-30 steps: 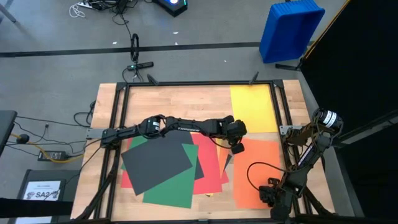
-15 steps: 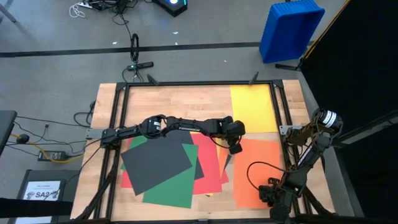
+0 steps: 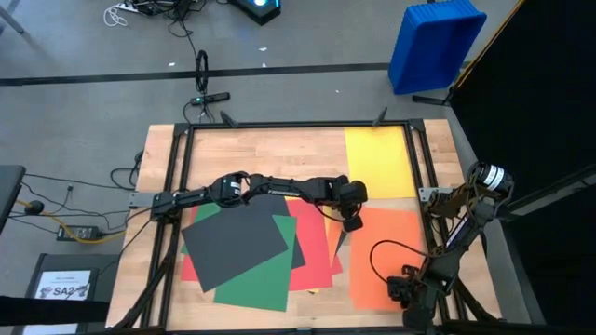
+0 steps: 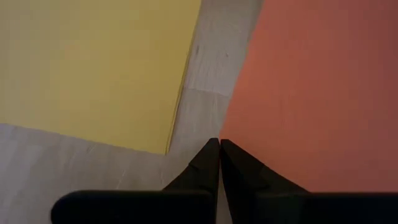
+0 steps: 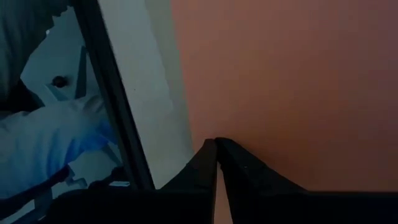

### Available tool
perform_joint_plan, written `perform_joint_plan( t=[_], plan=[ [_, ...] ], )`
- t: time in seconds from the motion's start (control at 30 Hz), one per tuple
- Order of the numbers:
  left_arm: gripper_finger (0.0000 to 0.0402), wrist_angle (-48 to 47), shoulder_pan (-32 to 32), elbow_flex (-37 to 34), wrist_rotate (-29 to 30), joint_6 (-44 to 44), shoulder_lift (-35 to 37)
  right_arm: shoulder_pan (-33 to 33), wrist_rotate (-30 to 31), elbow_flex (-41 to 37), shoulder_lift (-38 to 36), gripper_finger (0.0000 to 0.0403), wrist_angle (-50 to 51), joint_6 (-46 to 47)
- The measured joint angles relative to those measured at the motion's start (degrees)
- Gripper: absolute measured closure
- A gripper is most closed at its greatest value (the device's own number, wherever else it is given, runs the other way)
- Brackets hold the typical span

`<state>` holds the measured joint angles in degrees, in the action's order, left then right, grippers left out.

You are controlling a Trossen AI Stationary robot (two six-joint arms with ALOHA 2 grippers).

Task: Organize paper
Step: Stack the orange colored paper on top of the orange colored paper

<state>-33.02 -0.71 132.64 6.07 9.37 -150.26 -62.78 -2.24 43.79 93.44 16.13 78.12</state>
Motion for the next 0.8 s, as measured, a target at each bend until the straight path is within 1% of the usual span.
perform_joint_plan(
  t=[0.1, 0.3, 0.43, 0.57, 0.8],
  plan=[
    [0.0402, -1.52, 0.11, 0.03, -0.16, 0.09, 0.09, 0.0, -0.01, 0.0, -0.03, 0.0403, 0.25, 1.75],
    [0.0402, -1.5, 0.28, 0.04, -0.22, 0.11, 0.09, 0.0, 0.0, 0.0, -0.03, 0.0403, 0.29, 1.68],
    [0.0402, -0.63, 0.35, -0.02, -1.1, 0.13, 0.09, 0.11, -0.2, 0.0, -0.03, 0.0403, 0.27, -1.4],
    [0.0402, -0.57, 0.35, -0.02, -1.23, 0.13, 0.07, 0.99, -1.7, 0.0, -0.03, 0.0403, 0.41, -3.5],
    [0.0402, -0.46, 0.37, -0.07, -1.73, 0.15, 0.02, 2.25, -4.01, 0.02, -0.03, 0.0403, 1.13, -5.41]
  ],
)
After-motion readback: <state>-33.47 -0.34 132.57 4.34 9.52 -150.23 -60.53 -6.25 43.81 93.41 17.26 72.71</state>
